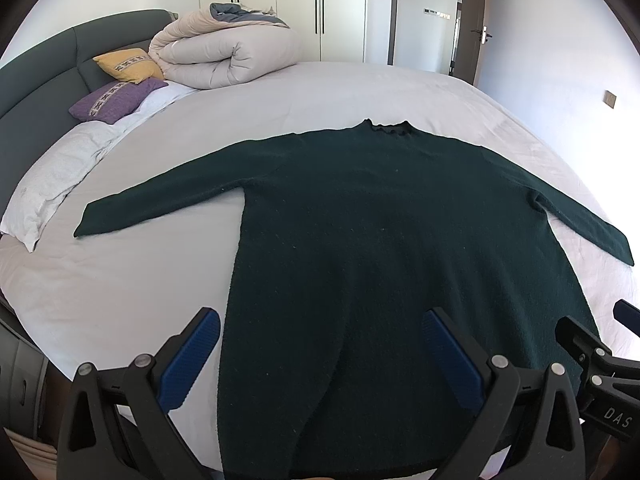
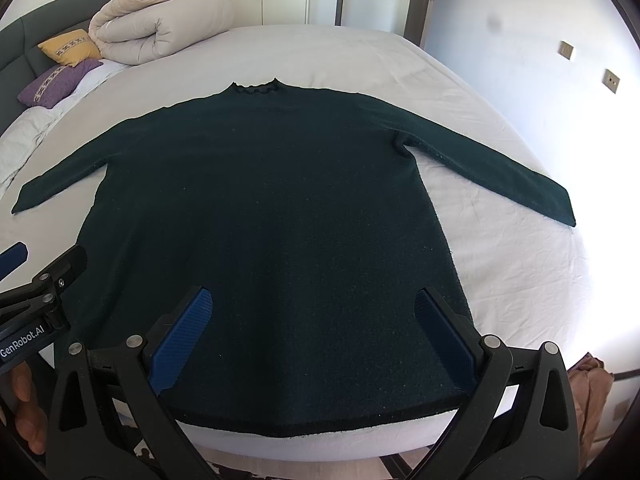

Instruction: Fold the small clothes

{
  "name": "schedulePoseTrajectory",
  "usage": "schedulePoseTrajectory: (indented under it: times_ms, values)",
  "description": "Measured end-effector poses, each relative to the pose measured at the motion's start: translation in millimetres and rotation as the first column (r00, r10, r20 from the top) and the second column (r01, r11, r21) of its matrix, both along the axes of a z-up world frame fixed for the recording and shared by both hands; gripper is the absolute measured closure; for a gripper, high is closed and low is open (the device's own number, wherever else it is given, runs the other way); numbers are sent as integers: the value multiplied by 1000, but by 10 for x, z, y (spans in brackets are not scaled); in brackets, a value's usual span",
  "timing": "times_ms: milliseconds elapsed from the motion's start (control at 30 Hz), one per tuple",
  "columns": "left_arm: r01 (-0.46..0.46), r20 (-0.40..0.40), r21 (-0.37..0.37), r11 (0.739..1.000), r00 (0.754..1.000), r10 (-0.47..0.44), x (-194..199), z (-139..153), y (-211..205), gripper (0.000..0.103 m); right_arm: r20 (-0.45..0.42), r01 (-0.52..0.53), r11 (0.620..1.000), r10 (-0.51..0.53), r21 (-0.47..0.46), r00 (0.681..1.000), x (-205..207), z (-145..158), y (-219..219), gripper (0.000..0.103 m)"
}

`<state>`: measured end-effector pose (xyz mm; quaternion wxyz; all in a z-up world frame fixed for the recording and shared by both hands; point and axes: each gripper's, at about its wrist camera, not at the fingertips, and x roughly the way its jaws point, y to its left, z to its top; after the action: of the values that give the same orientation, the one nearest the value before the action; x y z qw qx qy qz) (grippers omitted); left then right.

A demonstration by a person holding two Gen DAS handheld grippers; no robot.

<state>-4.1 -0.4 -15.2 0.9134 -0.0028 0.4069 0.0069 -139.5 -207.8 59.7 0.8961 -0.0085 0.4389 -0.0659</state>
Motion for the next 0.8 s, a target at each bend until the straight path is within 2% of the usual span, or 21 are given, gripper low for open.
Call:
schedulePoseTrajectory:
  times_ms: [800]
  values:
    - [-2,-3,3,1000,1000,2,-11,-11,-17,0,-6,-5,1000,5,-2,1000,-4,16,-25,0]
